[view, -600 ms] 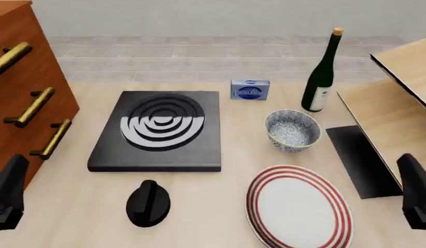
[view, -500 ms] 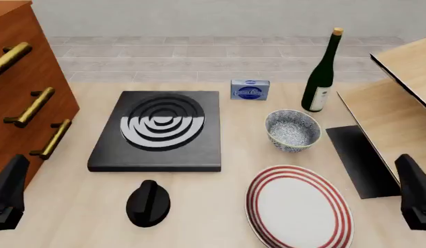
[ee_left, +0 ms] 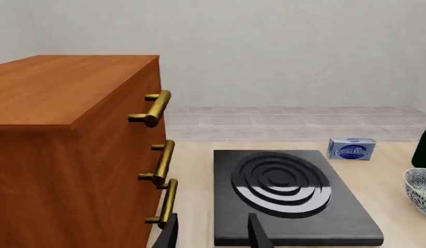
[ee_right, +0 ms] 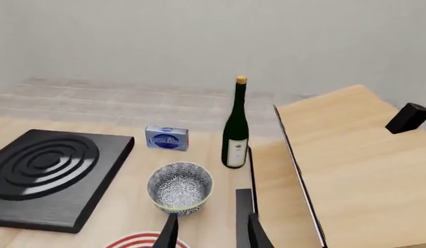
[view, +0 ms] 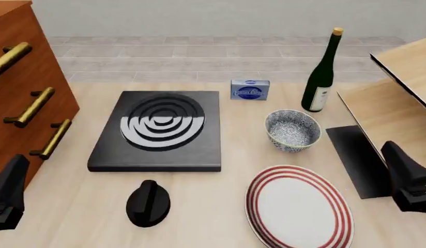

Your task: Put the bowl on the stove.

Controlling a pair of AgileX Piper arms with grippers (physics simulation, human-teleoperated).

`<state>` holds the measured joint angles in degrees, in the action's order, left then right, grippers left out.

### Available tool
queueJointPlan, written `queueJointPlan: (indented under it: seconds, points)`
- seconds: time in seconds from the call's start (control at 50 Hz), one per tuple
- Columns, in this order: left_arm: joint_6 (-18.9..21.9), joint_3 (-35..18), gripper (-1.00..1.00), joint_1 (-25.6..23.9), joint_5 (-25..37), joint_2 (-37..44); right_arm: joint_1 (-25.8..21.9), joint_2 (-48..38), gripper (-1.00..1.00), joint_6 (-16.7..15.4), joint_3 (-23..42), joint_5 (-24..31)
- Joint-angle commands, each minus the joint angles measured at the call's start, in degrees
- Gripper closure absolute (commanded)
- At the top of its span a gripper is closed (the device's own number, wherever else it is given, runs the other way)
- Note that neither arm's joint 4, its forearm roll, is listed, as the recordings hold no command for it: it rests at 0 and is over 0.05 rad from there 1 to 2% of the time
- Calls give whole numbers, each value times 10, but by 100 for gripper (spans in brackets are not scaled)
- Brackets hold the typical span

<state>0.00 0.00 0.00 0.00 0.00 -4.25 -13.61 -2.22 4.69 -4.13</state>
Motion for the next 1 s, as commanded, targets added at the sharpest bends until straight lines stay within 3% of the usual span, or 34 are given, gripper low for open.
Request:
queueJointPlan:
  seconds: [0.02, 0.1, 0.12, 0.14, 0.28, 0.3, 0.34, 0.38, 0.4, 0.56, 0.7, 0.8, 0.9, 0.92, 0.96, 1.0]
  points:
    - [0, 0, -100, 0, 0, 0, -8, -115, -100, 0, 38, -39]
    - [0, 0, -100, 0, 0, 0, -25, -169, -100, 9, 54, -58]
    - [0, 0, -100, 0, 0, 0, -27, -221, -100, 9, 63, -68]
    - [0, 0, -100, 0, 0, 0, -25, -203, -100, 12, 64, -67]
    - [0, 0, -100, 0, 0, 0, -29, -297, -100, 26, 105, -67]
    - [0, 0, -100, 0, 0, 0, -23, -300, -100, 2, 111, -62]
    - [0, 0, -100, 0, 0, 0, -34, -313, -100, 26, 122, -56]
    - [0, 0, -100, 0, 0, 0, -29, -336, -100, 14, 139, -47]
    - [0, 0, -100, 0, 0, 0, -36, -352, -100, 33, 150, -41]
    - [0, 0, -100, 0, 0, 0, -21, -385, -100, 8, 207, 12]
    - [0, 0, -100, 0, 0, 0, -21, -424, -100, 8, 259, 58]
    - [0, 0, -100, 0, 0, 0, -15, -464, -100, 10, 297, 80]
    - [0, 0, -100, 0, 0, 0, -16, -506, -100, 35, 329, 101]
    - [0, 0, -100, 0, 0, 0, -12, -507, -100, 26, 332, 101]
    - [0, 0, -100, 0, 0, 0, -18, -522, -100, 46, 343, 110]
    - [0, 0, -100, 0, 0, 0, -10, -532, -100, 38, 350, 109]
